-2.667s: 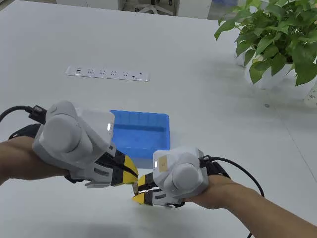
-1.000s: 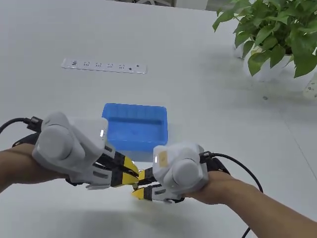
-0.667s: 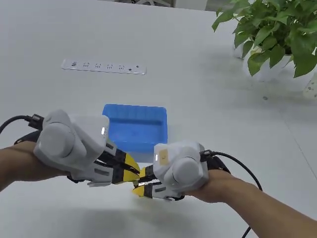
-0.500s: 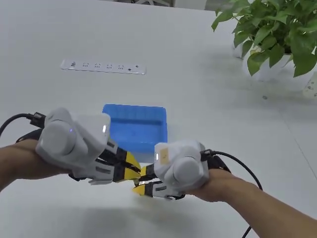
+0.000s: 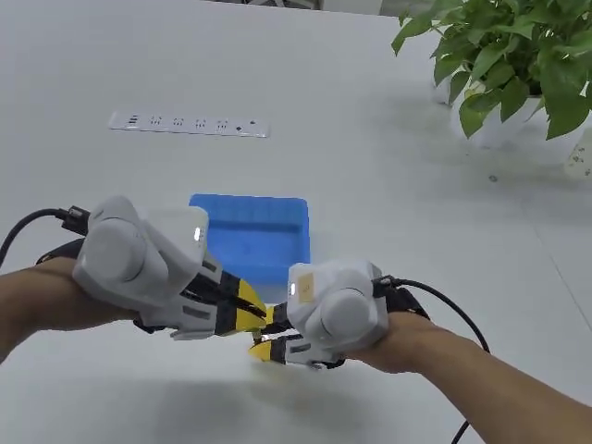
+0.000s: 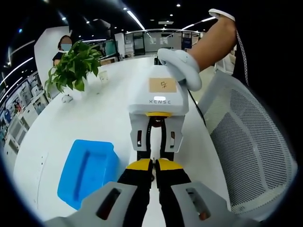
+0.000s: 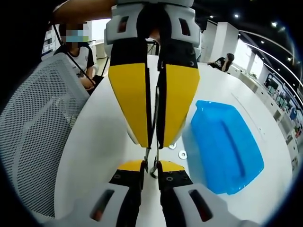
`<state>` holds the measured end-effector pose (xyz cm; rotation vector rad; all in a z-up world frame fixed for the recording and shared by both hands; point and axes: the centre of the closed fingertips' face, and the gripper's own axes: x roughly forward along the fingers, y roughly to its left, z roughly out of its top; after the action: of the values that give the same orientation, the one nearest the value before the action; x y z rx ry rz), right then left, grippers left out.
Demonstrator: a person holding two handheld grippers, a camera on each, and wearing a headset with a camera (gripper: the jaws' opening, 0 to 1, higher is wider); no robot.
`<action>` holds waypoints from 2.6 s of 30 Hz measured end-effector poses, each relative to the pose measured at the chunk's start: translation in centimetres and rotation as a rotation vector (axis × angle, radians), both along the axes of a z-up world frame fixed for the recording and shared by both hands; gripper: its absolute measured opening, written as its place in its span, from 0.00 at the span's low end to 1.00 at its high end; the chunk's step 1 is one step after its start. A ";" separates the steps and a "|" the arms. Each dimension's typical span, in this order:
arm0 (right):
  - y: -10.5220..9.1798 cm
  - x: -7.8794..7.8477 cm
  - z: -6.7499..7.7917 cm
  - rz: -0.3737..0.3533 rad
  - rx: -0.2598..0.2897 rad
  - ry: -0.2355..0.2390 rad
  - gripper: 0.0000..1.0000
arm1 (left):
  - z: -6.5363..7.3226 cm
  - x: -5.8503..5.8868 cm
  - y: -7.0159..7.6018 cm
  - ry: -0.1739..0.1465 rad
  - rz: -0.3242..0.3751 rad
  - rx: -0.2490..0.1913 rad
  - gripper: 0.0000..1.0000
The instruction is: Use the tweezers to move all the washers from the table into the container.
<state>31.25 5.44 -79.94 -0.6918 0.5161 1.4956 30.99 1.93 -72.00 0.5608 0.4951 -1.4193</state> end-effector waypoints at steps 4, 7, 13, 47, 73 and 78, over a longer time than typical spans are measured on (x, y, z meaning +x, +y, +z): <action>0.0 0.1 0.1 -0.005 0.005 0.001 0.15 | 0.0 0.2 0.0 0.003 0.006 -0.005 0.07; 0.0 0.2 0.3 -0.016 0.015 0.005 0.15 | 0.0 0.4 0.1 0.005 0.012 -0.009 0.07; 0.0 0.3 0.6 -0.024 0.028 0.006 0.13 | 0.0 0.5 0.2 0.011 0.014 -0.013 0.07; -0.3 0.4 0.4 -0.036 0.018 0.028 0.10 | -0.1 0.4 -0.2 0.033 0.007 -0.022 0.07; -0.1 0.4 3.0 -0.028 0.033 0.008 0.10 | 2.4 0.3 0.1 0.031 0.006 -0.021 0.06; 0.1 0.7 3.9 -0.025 0.041 -0.007 0.10 | 3.3 0.6 0.3 0.038 0.017 -0.026 0.07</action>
<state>31.96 5.55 -76.08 -0.6564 0.4863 1.4754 31.56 2.18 -68.73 0.5085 0.5103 -1.4204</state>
